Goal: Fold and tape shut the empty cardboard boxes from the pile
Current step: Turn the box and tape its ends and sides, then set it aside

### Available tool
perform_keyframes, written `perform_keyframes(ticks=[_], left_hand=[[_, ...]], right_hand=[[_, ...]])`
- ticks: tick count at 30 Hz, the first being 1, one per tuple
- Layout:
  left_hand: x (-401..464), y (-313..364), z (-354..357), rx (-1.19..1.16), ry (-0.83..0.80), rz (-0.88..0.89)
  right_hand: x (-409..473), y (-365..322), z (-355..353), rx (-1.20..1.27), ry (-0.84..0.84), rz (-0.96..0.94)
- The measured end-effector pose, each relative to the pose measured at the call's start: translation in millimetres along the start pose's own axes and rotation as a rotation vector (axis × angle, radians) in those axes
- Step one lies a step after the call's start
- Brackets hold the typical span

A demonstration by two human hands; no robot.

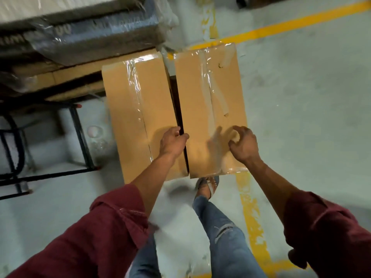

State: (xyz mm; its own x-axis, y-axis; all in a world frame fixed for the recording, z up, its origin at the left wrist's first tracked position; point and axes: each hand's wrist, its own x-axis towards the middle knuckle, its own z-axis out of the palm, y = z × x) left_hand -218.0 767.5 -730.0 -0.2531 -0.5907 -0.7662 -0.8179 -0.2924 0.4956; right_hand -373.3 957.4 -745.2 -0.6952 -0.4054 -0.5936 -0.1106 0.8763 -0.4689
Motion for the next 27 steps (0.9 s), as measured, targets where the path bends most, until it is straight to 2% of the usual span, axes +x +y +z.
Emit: perform_keyframes(ticks=[5, 9, 11, 16, 21, 27], left_hand=[[-50, -57, -89, 0.012, -0.098, -0.127], [-132, -80, -171, -0.033, -0.076, -0.094], [-160, -93, -216, -0.095, -0.058, -0.042], [-192, -148, -336, -0.285, 0.114, 0.132], [-259, -145, -481, -0.440, 0.147, 0.344], [-275, -144, -629, -0.574, 0.289, 0.399]], right_hand=[[-98, -70, -5, -0.054, -0.224, -0.097], [-174, -127, 7, -0.140, -0.345, -0.194], [-208, -167, 19, -0.163, -0.339, -0.256], [-281, -294, 66, -0.105, -0.294, -0.417], [-351, -436, 131, 0.009, -0.247, -0.608], [-392, -585, 169, 0.089, -0.248, -0.797]])
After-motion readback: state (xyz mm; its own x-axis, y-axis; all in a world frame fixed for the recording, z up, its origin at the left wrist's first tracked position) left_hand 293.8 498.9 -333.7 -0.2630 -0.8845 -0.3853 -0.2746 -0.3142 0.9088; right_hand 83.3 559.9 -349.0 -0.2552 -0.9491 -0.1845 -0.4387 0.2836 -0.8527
